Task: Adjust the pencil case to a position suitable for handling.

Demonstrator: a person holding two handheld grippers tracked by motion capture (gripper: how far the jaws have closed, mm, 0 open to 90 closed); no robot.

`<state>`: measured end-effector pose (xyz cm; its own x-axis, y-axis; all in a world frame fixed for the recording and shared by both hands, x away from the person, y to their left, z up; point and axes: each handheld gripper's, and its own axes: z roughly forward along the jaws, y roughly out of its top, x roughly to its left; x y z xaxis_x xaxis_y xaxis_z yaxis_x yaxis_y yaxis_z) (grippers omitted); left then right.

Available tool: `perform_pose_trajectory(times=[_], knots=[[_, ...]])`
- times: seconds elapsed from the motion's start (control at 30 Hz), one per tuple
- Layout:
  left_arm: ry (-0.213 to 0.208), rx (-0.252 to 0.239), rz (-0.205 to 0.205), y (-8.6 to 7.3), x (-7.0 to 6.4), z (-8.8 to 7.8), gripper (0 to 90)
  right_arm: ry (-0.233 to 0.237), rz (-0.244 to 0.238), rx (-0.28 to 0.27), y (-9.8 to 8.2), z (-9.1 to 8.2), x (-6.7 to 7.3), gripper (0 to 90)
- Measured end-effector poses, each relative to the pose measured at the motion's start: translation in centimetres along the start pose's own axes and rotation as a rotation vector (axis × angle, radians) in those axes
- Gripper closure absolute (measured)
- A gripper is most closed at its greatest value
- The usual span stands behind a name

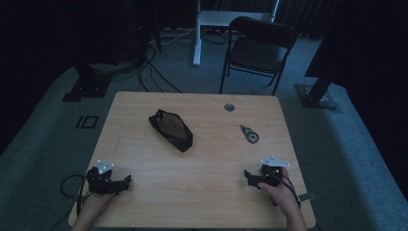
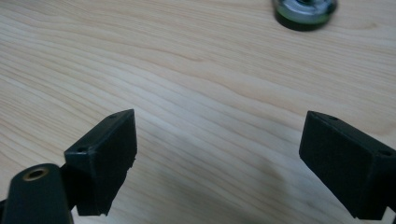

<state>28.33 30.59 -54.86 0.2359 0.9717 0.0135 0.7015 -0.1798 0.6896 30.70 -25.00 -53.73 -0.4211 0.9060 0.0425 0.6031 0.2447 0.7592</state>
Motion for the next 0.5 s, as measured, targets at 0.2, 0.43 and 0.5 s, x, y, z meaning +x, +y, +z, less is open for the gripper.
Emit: perform_pose_trajectory(times=[0.2, 0.43, 0.5], knots=[[-0.002, -0.001, 0.001, 0.0, 0.0, 0.0, 0.5, 0.021, -0.014, -0.01, 0.8, 0.7, 1.1, 11.1], [-0.002, -0.001, 0.001, 0.0, 0.0, 0.0, 0.5, 0.045, -0.031, -0.017, 1.5, 1.3, 2.1, 11.2], [-0.002, -0.001, 0.001, 0.0, 0.0, 0.0, 0.5, 0.05, -0.032, -0.019, 1.7, 1.5, 2.5, 11.2]])
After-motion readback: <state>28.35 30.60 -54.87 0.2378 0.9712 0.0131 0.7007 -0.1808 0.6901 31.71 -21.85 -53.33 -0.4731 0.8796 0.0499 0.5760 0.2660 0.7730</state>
